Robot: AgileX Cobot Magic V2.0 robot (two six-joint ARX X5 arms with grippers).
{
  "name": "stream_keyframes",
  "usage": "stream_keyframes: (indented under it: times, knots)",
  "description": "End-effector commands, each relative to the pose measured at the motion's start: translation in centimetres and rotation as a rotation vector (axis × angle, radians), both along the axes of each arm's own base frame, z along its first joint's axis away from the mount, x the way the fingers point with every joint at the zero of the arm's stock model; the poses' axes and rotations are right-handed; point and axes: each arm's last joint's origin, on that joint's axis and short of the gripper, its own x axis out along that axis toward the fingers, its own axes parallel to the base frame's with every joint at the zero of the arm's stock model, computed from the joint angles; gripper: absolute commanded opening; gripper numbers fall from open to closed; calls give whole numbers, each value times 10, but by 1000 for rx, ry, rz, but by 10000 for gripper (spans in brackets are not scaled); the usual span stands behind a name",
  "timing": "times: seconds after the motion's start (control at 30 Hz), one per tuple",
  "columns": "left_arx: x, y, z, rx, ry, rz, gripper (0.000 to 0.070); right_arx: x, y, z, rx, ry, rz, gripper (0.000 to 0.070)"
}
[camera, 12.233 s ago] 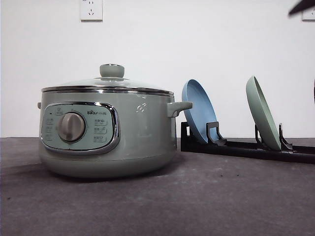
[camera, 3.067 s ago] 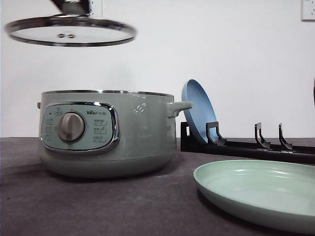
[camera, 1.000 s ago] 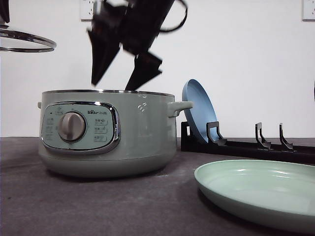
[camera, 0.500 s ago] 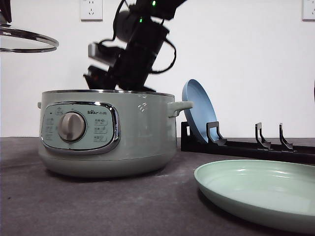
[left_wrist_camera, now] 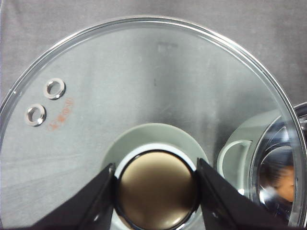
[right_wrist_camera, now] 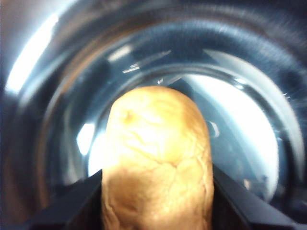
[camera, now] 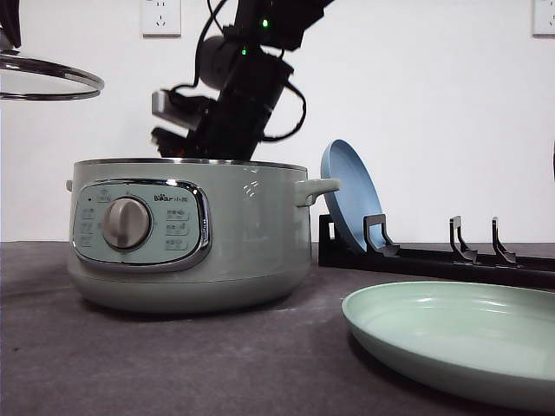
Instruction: Transfer potato from steamer to green plate
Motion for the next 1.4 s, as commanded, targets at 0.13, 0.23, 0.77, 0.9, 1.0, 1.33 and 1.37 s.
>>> stream_keyframes:
  times: [0.13, 0.23, 0.77, 0.9, 1.0, 1.33, 1.37]
  knots:
    - [-6, 0, 15, 2, -77, 1, 0, -10, -16, 75, 58, -72, -33, 163]
    - [-6, 0, 15, 2, -78, 1, 0, -26, -38, 112, 43, -91, -62, 163]
    - [-6, 0, 15, 3, -75, 1, 0, -159, -174, 197, -44, -145, -229, 164]
    - [-6, 0, 15, 2, -74, 2, 0, -192, -196, 178, -32, -119, -242, 164]
    - [-6, 0, 14, 2, -72, 1, 0, -212, -208, 155, 4, -82, -275, 164]
    - [-6, 0, 15, 2, -75, 1, 0, -241, -227, 50, 52, 11, -444, 164]
    - [-6, 0, 15, 2, -75, 1, 0, -239, -226, 39, 52, 24, -461, 164]
